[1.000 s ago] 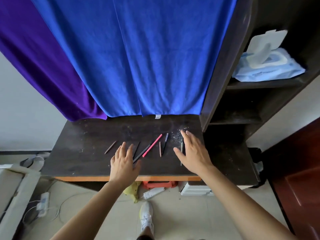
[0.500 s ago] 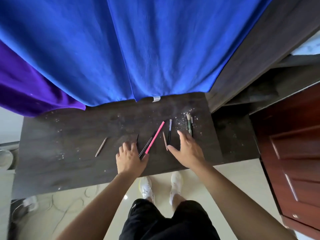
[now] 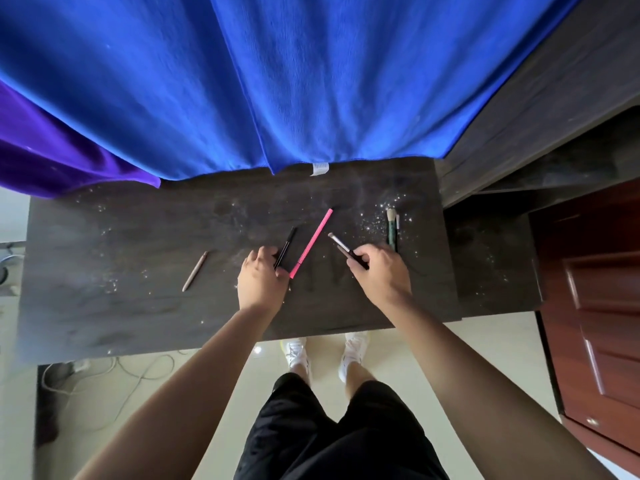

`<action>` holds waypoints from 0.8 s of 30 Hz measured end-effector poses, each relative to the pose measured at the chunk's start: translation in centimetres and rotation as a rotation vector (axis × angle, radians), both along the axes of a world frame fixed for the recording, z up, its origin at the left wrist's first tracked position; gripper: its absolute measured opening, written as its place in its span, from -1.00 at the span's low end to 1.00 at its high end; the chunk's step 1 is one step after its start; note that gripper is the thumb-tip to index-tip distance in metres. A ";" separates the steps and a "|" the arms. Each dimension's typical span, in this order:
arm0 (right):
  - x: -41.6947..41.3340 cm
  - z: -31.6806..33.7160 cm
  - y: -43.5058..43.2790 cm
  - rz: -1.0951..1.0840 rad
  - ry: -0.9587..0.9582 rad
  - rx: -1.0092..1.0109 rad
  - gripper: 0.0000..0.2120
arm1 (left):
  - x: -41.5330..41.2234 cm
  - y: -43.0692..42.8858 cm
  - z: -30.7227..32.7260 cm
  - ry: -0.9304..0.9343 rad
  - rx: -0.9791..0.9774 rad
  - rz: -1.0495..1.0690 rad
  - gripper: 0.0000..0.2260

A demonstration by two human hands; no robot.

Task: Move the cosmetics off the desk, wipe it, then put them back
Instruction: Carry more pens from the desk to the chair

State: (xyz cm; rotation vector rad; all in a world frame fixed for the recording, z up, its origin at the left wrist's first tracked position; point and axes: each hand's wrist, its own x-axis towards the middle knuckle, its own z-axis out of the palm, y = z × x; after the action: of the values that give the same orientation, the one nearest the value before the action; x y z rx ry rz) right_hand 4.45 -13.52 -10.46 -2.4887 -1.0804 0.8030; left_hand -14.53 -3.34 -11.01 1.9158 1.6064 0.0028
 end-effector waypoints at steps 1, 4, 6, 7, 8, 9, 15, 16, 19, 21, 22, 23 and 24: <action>0.3 -0.1 0.1 -0.018 0.027 -0.009 -0.79 | 0.1 0.1 -0.1 0.008 -0.004 0.010 -0.67; 0.6 -0.4 0.2 -0.012 0.085 -0.011 -0.83 | 0.3 0.4 -0.2 0.047 0.001 0.004 -0.71; 0.6 -0.6 0.3 0.022 0.100 -0.006 -0.83 | 0.5 0.5 -0.4 0.070 0.010 -0.011 -0.73; 0.6 -0.7 0.3 0.030 0.104 0.000 -0.83 | 0.5 0.6 -0.4 0.080 0.014 -0.016 -0.73; 0.6 -0.8 0.3 0.032 0.106 0.007 -0.84 | 0.5 0.5 -0.5 0.086 0.020 -0.021 -0.73; 0.6 -0.9 0.2 0.031 0.108 0.014 -0.84 | 0.5 0.5 -0.6 0.088 0.026 -0.026 -0.73; 0.5 -1.0 -0.3 0.025 0.097 0.019 -0.86 | 0.0 0.5 -0.4 0.041 0.006 0.033 -0.72; 0.5 -1.0 -0.3 0.018 0.096 0.019 -0.85 | -0.1 0.6 -0.2 0.013 -0.013 0.069 -0.72; 0.8 -0.5 -0.5 -0.028 0.108 0.047 -0.86 | -0.2 1.0 0.7 -0.091 -0.062 0.177 -0.79; 1.2 0.0 -0.5 -0.068 0.123 0.066 -0.87 | 0.0 1.5 1.7 -0.162 -0.104 0.243 -0.82; 1.4 0.4 -0.4 -0.083 0.126 0.077 -0.87 | 0.1 1.7 2.3 -0.211 -0.136 0.297 -0.81; 1.6 1.0 -0.4 -0.099 0.125 0.090 -0.87 | 0.3 1.9 2.9 -0.271 -0.181 0.368 -0.82; 1.9 1.6 -0.3 -0.117 0.121 0.107 -0.88 | 0.5 2.0 3.5 -0.347 -0.236 0.446 -0.83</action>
State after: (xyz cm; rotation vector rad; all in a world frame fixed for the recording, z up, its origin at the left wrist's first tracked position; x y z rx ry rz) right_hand 6.36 -13.86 -8.83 -2.3572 -0.9027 0.8276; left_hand -14.00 -1.31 -7.48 1.2700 1.6705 0.2997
